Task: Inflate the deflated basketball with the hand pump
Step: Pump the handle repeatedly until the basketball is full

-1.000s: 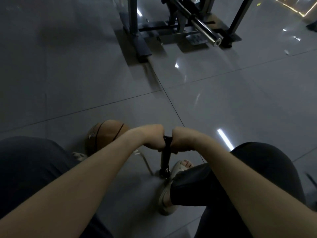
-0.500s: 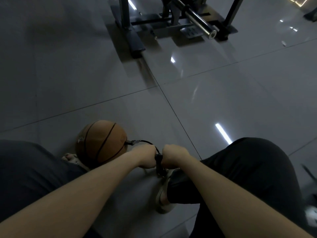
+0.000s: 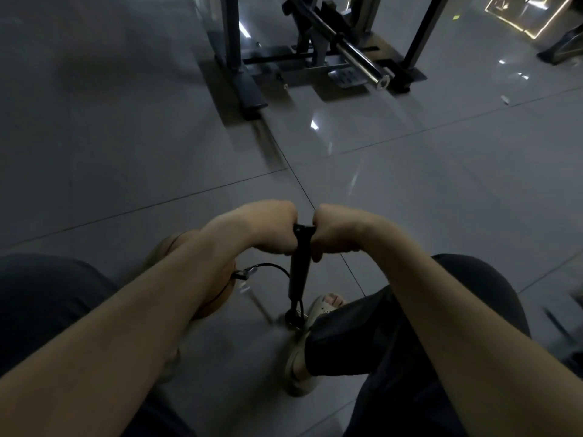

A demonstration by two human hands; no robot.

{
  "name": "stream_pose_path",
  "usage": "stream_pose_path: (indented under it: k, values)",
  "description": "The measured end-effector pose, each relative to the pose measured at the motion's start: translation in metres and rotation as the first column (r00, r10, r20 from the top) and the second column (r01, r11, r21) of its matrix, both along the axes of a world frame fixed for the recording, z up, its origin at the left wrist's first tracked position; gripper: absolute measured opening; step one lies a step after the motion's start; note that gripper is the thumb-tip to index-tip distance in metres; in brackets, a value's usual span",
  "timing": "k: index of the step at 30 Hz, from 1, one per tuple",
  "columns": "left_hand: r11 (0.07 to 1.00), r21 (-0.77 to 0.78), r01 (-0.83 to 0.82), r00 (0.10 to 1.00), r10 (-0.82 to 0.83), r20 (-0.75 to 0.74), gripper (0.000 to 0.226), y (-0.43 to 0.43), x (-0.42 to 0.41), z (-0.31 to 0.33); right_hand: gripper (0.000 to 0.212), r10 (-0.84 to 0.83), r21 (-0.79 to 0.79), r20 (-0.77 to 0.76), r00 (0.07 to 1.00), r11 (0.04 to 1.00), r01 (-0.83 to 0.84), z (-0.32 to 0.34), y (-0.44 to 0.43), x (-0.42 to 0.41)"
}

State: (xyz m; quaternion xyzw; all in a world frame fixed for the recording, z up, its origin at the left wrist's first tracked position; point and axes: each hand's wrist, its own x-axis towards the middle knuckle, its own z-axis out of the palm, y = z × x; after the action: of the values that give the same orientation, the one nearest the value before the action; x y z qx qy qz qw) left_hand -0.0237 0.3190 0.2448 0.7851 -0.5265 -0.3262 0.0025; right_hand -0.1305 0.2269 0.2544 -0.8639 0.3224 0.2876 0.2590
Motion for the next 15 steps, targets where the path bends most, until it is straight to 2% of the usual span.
stream_pose_path:
  k: [2, 4, 11, 15]
  values:
    - [0.999, 0.035, 0.038, 0.997, -0.04, 0.069, 0.026, 0.002, -0.009, -0.023, 0.014, 0.009, 0.021, -0.094, 0.996, 1.0, -0.007, -0.02, 0.008, -0.002]
    - [0.994, 0.088, 0.059, 0.996, -0.064, 0.061, 0.026, 0.003, -0.017, -0.052, 0.022, 0.016, 0.037, -0.162, 0.987, 0.999, -0.01, -0.046, 0.013, -0.006]
    - [0.99, 0.114, 0.084, 0.994, -0.092, 0.065, 0.026, 0.014, -0.027, -0.107, 0.022, 0.019, 0.044, -0.179, 0.984, 0.999, -0.011, -0.112, 0.021, -0.015]
    - [0.983, 0.144, 0.116, 0.989, -0.128, 0.08, 0.01, 0.023, -0.034, -0.134, 0.018, 0.028, 0.05, -0.188, 0.982, 0.999, -0.018, -0.142, 0.031, -0.02]
